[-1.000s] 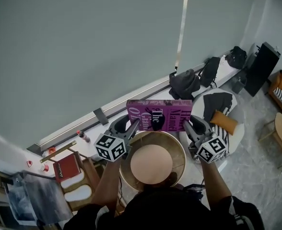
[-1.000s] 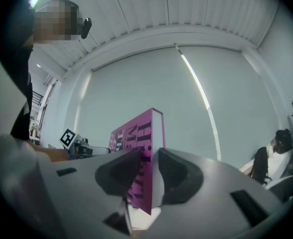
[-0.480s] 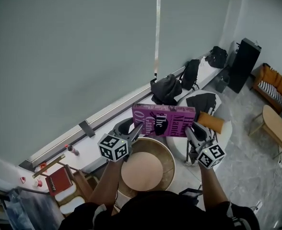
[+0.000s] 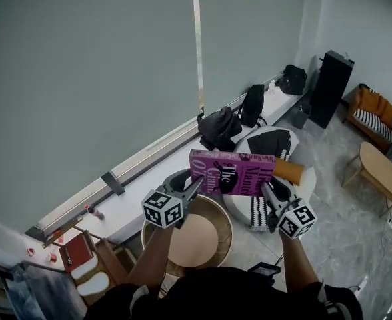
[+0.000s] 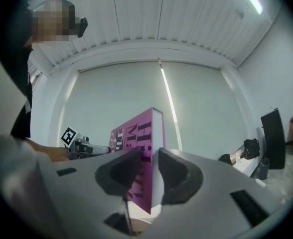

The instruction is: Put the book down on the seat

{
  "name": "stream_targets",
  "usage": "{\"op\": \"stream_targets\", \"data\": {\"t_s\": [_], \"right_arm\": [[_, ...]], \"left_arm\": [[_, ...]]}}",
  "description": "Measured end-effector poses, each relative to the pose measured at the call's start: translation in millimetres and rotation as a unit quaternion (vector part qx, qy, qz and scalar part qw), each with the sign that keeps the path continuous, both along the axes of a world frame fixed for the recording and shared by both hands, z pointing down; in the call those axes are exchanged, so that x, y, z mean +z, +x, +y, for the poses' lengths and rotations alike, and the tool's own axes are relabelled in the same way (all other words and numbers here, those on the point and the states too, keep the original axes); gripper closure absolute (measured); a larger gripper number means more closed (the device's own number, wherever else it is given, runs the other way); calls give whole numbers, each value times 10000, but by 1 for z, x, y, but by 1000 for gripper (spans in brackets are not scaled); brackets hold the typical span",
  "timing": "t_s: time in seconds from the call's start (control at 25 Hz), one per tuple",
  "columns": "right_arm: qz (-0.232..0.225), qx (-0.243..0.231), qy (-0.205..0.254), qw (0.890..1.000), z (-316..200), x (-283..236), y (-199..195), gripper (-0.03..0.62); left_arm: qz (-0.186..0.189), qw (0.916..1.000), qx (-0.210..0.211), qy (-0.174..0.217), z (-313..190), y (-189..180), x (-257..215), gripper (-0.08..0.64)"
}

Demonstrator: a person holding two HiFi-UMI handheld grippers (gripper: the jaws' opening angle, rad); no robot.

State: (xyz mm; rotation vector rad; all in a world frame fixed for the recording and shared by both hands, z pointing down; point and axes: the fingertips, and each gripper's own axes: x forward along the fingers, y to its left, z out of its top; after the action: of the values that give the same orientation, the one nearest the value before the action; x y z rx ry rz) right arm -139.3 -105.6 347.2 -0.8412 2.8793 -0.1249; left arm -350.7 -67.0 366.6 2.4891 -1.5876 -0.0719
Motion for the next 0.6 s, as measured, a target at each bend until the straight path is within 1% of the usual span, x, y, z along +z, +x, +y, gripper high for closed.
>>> {"op": "stream_targets", "data": {"t_s": [0.36, 0.6], "right_arm": [[-76, 133, 8, 9999, 3, -2, 79, 468], [-115, 348, 22, 9993, 0, -1, 132, 468]], "left_arm": [[-48, 9999, 106, 6, -2, 78, -2, 376], [-74, 9994, 327, 19, -14, 129, -4, 377]]}}
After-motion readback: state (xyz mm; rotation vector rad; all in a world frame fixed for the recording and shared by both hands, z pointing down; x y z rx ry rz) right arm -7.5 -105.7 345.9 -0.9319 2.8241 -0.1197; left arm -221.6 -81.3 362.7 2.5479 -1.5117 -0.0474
